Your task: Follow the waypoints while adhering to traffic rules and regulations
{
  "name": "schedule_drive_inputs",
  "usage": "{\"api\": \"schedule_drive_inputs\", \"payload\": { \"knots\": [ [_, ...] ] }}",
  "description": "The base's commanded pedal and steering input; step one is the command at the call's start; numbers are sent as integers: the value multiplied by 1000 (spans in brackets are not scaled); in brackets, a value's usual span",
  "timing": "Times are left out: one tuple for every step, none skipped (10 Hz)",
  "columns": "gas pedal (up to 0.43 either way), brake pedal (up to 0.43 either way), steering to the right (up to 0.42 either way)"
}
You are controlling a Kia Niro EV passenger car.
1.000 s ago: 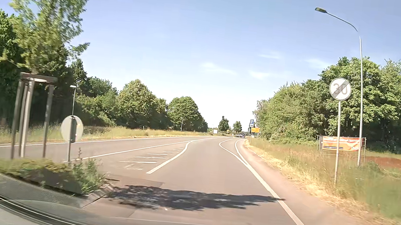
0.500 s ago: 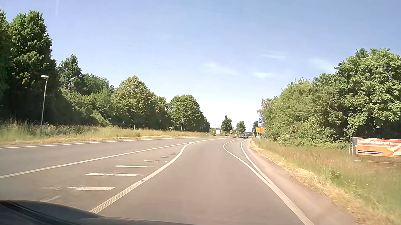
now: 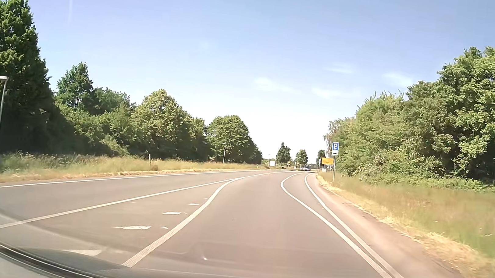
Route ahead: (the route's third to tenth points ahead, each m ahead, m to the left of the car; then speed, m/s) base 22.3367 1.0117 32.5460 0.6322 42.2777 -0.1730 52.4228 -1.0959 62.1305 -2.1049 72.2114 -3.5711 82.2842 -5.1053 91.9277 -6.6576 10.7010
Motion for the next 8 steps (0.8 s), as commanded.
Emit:
{"api": "schedule_drive_inputs", "payload": {
  "knots": [
    [59,30,-7],
    [59,30,-6],
    [59,30,-5],
    [59,30,-5],
    [59,30,-5],
    [59,30,-5],
    [59,30,-5],
    [59,30,-3]
  ]
}}
